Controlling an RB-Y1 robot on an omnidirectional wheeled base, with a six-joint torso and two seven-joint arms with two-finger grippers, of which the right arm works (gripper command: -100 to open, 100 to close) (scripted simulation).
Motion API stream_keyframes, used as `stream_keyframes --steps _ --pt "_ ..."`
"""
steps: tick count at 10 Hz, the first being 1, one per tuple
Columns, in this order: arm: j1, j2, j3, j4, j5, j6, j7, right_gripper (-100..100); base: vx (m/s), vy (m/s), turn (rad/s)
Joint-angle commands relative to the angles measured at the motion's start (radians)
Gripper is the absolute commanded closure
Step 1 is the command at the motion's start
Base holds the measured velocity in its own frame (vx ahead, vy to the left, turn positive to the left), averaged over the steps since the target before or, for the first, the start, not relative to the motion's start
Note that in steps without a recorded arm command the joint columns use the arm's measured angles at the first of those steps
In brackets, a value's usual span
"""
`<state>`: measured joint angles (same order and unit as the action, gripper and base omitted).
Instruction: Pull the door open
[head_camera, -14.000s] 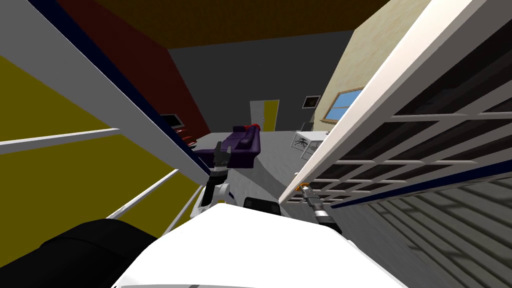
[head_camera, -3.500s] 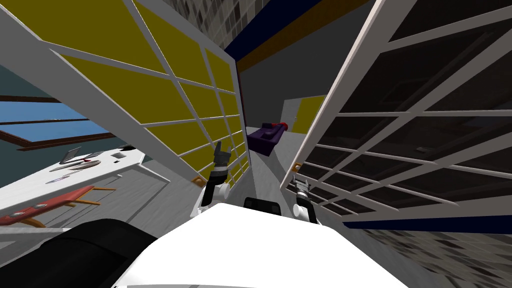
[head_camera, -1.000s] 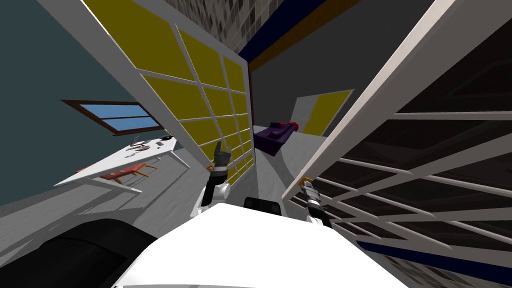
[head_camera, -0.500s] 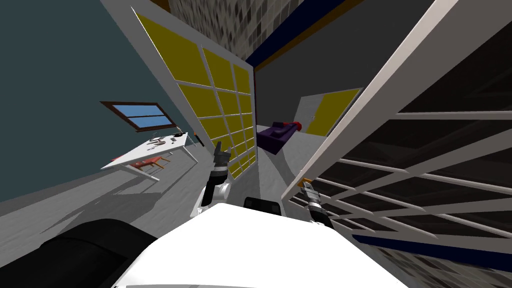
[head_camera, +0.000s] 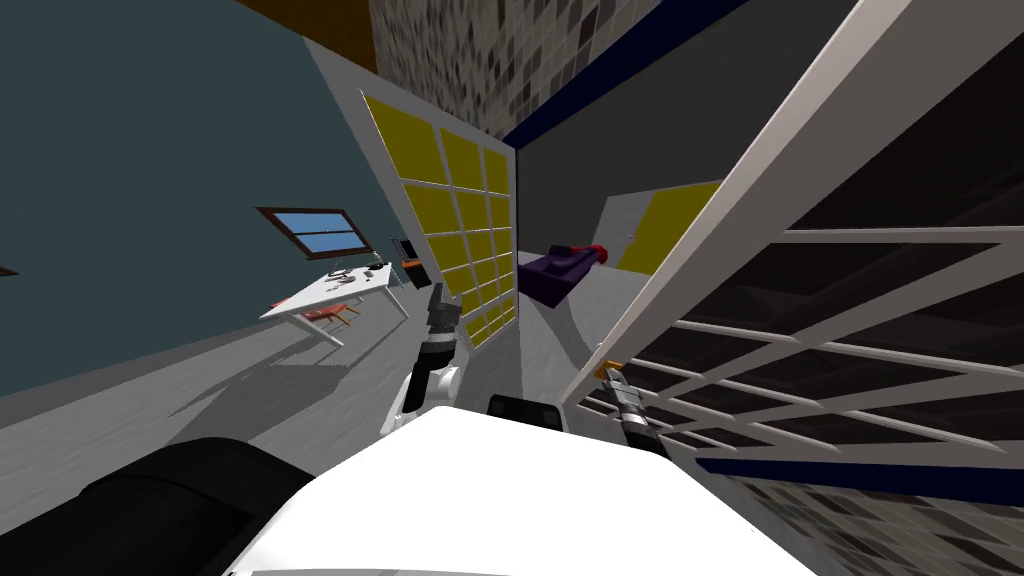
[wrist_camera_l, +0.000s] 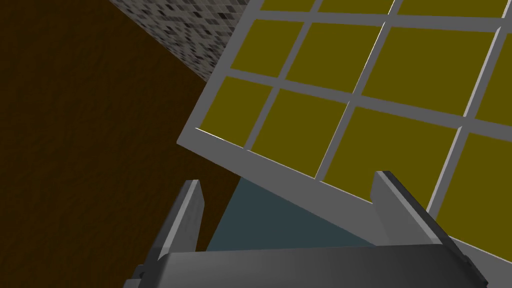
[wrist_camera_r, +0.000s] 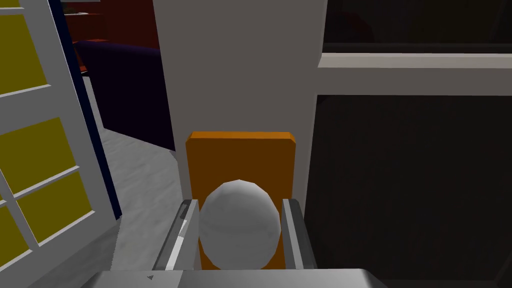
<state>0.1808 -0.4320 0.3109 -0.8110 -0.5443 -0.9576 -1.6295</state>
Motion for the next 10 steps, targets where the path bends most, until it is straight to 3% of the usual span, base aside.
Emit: stream_keyframes --steps 1,6,7,10 --pt "0.013 -0.012 0.013 -0.008 0.005 -0.018 -0.013 100 -0.234 -0.041 0.161" --pt "0.055 -0.066 0.07 -0.012 0.026 -0.089 -0.07 100 -0.256 -0.04 0.134" --pt "0.051 -0.063 0.062 -0.014 0.023 -0.077 -0.063 100 -0.114 -0.014 0.007" --pt "0.069 -0.082 0.09 0.011 0.036 -0.127 -0.095 100 -0.193 -0.047 0.162"
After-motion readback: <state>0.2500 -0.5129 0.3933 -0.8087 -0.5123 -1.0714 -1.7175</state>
